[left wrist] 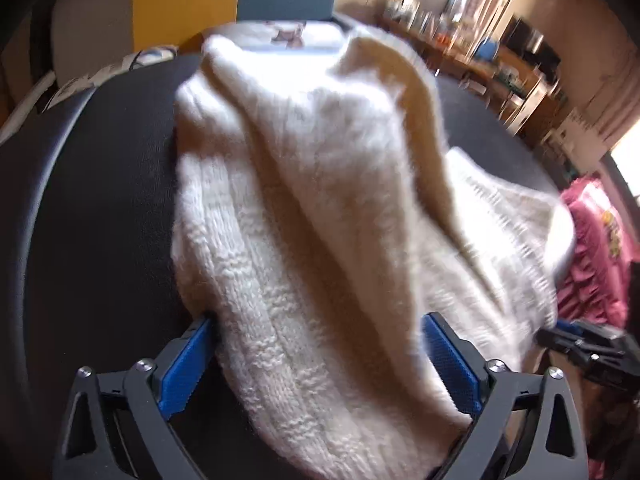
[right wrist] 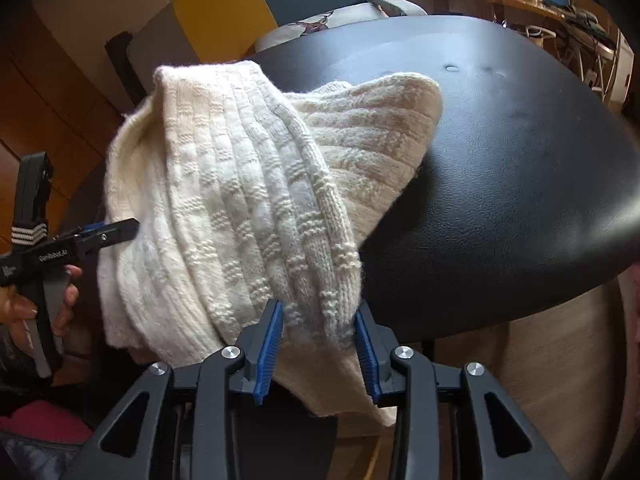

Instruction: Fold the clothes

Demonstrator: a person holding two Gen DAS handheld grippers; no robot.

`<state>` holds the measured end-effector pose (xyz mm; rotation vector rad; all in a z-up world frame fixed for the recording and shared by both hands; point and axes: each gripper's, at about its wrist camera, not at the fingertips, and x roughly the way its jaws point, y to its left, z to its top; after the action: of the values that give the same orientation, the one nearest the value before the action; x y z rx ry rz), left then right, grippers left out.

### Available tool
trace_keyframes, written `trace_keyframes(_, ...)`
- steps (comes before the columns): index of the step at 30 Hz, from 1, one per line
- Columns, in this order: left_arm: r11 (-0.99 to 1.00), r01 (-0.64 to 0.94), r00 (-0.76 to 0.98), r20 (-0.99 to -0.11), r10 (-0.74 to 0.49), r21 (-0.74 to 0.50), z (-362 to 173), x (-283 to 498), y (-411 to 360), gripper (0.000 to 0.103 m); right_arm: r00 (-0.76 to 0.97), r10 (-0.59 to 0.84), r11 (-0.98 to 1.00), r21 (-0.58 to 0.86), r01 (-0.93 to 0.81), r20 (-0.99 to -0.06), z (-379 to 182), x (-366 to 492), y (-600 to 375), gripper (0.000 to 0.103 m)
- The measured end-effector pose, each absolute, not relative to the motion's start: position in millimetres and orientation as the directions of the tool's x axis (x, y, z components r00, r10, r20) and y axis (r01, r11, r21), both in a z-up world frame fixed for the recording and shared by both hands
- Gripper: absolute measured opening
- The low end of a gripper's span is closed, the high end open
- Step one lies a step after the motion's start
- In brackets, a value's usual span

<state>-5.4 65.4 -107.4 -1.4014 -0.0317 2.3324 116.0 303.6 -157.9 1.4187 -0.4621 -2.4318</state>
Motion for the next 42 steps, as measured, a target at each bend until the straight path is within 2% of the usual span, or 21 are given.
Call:
trace_keyframes(3, -0.862, -0.390, -0.420, -0.770, 0.481, -0.325, -80.7, -0.4, 62.8, 0.099, -0.474, -0.461, -0.875, 0.474, 0.100, -0.751, -153.9, 116.4, 302.8, 0.037)
trace_keyframes(6, -0.781, -0.447, -0.335, -0.728, 0.598, -0.436, -73.9, 3.9, 74.5, 0.099, -0.472, -0.519, -0.838, 0.533, 0.116, -0.713, -149.9, 116.7, 302.0, 0.039)
trace_keyframes(8, -0.742, -0.462, -0.273, -0.719, 0.639, -0.485, -75.3, 11.6, 88.8, 0.099, -0.456, -0.501, -0.853, 0.510, 0.114, -0.736, -154.1, 115.1, 296.0, 0.042)
trace_keyframes(11, -0.721, -0.499, -0.220, -0.734, 0.643, -0.481, -69.6, 21.4, 109.5, 0.099, -0.452, -0.477, -0.871, 0.473, 0.132, -0.753, -155.6, 115.2, 289.7, 0.042)
trace_keyframes(15, -0.704, -0.554, -0.156, -0.775, 0.612, -0.445, -64.4, 25.1, 133.3, 0.098, -0.465, -0.486, -0.874, 0.421, 0.242, -0.740, -139.5, 131.0, 272.3, 0.045)
trace_keyframes(17, -0.690, -0.576, -0.106, -0.797, 0.595, -0.438, -70.3, 26.5, 147.5, 0.094, -0.467, -0.480, -0.877, 0.403, 0.261, -0.743, -138.4, 135.6, 267.4, 0.045)
trace_keyframes(19, -0.677, -0.579, -0.058, -0.805, 0.590, -0.454, -75.1, 25.0, 159.9, 0.085, -0.464, -0.479, -0.878, 0.398, 0.268, -0.745, -139.6, 135.5, 264.0, 0.045)
trace_keyframes(24, -0.681, -0.570, -0.029, -0.816, 0.577, -0.461, -76.8, 23.9, 167.4, 0.083, -0.462, -0.487, -0.873, 0.401, 0.277, -0.741, -140.5, 136.1, 261.5, 0.045)
trace_keyframes(27, -0.660, -0.598, -0.021, -0.814, 0.581, -0.455, -74.2, 28.3, 171.7, 0.074, -0.460, -0.493, -0.870, 0.400, 0.288, -0.739, -140.1, 137.4, 260.2, 0.045)
trace_keyframes(29, -0.647, -0.623, -0.021, -0.817, 0.576, -0.440, -74.3, 33.4, 175.1, 0.064, -0.456, -0.490, -0.871, 0.396, 0.291, -0.743, -141.3, 137.8, 259.4, 0.045)
trace_keyframes(31, -0.645, -0.632, -0.013, -0.826, 0.564, -0.431, -81.1, 37.5, 178.4, 0.049, -0.461, -0.484, -0.875, 0.389, 0.289, -0.744, -141.9, 138.5, 259.7, 0.045)
trace_keyframes(34, -0.647, -0.638, -0.006, -0.838, 0.545, -0.416, -90.0, 42.4, 182.6, 0.036, -0.471, -0.476, -0.879, 0.381, 0.288, -0.743, -142.3, 139.3, 260.3, 0.045)
trace_keyframes(41, -0.664, -0.627, 0.001, -0.852, 0.523, -0.408, -90.8, 40.1, 176.7, 0.031, -0.466, -0.475, -0.879, 0.372, 0.300, -0.747, -142.2, 138.2, 254.7, 0.045)
trace_keyframes(42, -0.666, -0.627, -0.008, -0.852, 0.524, -0.404, -90.6, 39.8, 175.7, 0.021, -0.465, -0.473, -0.879, 0.369, 0.301, -0.748, -141.7, 137.9, 254.0, 0.045)
